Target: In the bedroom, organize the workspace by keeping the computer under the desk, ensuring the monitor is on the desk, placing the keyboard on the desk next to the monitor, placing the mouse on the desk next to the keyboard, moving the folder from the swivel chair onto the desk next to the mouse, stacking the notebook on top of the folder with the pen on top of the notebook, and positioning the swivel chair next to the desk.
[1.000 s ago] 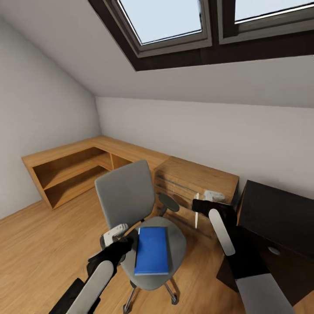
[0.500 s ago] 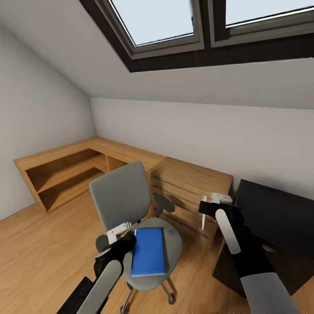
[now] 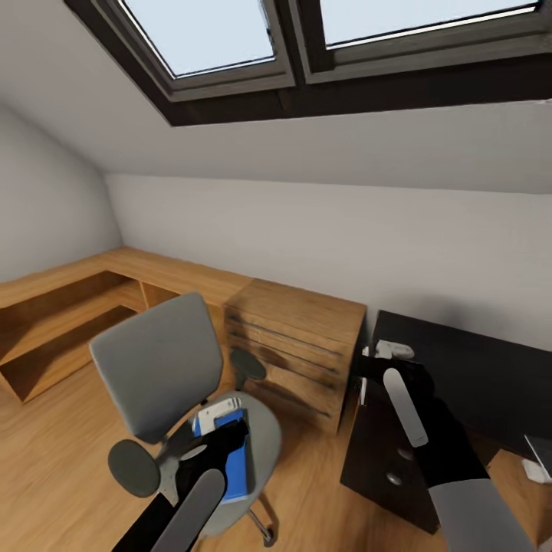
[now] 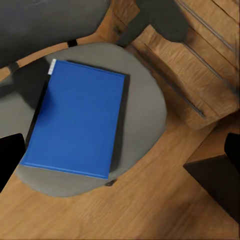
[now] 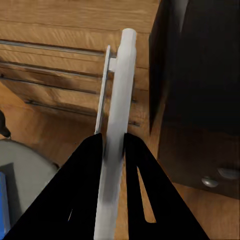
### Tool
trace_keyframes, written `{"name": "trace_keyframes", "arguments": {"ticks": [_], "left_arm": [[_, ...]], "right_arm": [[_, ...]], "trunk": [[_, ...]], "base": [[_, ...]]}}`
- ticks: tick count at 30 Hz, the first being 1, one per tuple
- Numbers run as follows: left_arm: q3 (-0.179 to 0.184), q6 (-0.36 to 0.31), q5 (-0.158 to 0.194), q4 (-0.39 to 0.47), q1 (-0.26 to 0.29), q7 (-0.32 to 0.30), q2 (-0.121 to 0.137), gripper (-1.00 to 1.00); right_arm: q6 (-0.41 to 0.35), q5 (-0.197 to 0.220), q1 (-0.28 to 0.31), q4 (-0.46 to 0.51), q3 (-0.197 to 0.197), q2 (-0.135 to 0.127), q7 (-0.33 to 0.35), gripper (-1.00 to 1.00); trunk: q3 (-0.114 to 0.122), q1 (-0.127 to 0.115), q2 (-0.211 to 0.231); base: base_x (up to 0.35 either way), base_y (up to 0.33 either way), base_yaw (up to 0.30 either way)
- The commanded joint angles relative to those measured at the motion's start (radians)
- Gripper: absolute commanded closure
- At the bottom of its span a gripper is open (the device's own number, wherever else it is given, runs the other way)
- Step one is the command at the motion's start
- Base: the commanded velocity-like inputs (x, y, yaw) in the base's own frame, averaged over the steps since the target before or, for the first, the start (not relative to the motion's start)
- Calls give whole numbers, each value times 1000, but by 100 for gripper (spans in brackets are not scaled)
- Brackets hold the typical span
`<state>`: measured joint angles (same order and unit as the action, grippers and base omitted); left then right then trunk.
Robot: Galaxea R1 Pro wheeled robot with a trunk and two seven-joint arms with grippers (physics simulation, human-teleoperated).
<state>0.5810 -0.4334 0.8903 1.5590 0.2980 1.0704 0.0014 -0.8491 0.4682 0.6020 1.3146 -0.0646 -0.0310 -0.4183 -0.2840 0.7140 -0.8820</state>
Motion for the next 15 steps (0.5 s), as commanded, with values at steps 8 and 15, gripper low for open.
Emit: {"name": "trace_keyframes", "arguments": {"ticks": [8,15], "left_arm": [[2,-5,-7,1,1,7,0,-100],[6,-3,-9,1,1,6,6,-100]], "right_arm": [[2,10,1,-10,-3,-19,-3,100],[78,7,2,-125,-3,-78,44,100]], "trunk": [[-1,0,-1],[-1,0,-1]], "base": [[173,-254,-205],[167,-116,-7]]}}
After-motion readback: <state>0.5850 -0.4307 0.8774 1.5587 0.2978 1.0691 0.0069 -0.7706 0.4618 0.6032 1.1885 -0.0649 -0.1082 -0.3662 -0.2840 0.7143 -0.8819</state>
